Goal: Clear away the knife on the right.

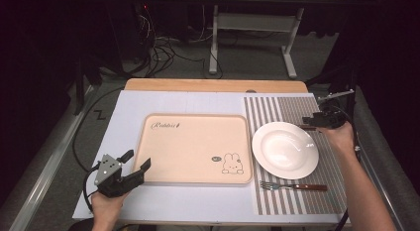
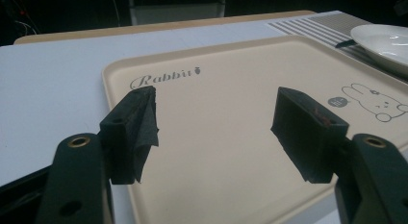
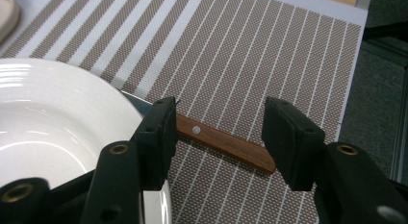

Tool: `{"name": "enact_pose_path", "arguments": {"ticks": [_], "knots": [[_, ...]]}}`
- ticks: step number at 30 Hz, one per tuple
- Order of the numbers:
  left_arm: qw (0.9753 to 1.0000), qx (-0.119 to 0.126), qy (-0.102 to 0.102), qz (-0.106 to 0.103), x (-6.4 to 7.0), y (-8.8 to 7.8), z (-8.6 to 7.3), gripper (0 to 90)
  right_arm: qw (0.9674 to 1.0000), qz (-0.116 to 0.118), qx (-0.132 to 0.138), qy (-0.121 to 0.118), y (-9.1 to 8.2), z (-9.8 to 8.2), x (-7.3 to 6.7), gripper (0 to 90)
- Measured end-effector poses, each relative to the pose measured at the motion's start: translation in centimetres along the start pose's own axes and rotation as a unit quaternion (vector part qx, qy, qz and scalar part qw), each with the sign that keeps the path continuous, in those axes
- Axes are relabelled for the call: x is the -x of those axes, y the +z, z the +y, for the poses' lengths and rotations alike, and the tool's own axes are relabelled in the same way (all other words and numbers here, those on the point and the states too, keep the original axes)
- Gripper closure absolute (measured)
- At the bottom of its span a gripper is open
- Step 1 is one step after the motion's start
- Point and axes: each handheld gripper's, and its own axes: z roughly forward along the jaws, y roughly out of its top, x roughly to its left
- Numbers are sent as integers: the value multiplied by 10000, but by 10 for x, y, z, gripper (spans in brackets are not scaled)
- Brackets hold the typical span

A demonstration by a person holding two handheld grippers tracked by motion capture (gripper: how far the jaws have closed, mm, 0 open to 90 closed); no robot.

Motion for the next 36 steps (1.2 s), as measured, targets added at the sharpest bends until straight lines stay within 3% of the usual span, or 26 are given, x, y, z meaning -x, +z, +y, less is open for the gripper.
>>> {"name": "enact_pose_path", "arguments": {"ticks": [5,8,11,15,19,36], "knots": [[10000,-3,10,38,0,0,0,328,9990,-103,-393,-201,9,6,1,522],[10000,5,34,69,0,0,0,328,9977,-224,-531,-359,12,9,2,489],[10000,5,36,76,0,0,0,328,9957,-135,-793,-458,16,12,3,488],[10000,-13,10,72,0,0,-1,327,9941,59,-959,-506,19,13,2,498],[10000,2,67,33,2,1,0,327,9923,112,-1116,-533,25,11,2,492],[10000,-35,46,31,1,2,-1,327,9911,152,-1230,-486,33,10,7,483]]}}
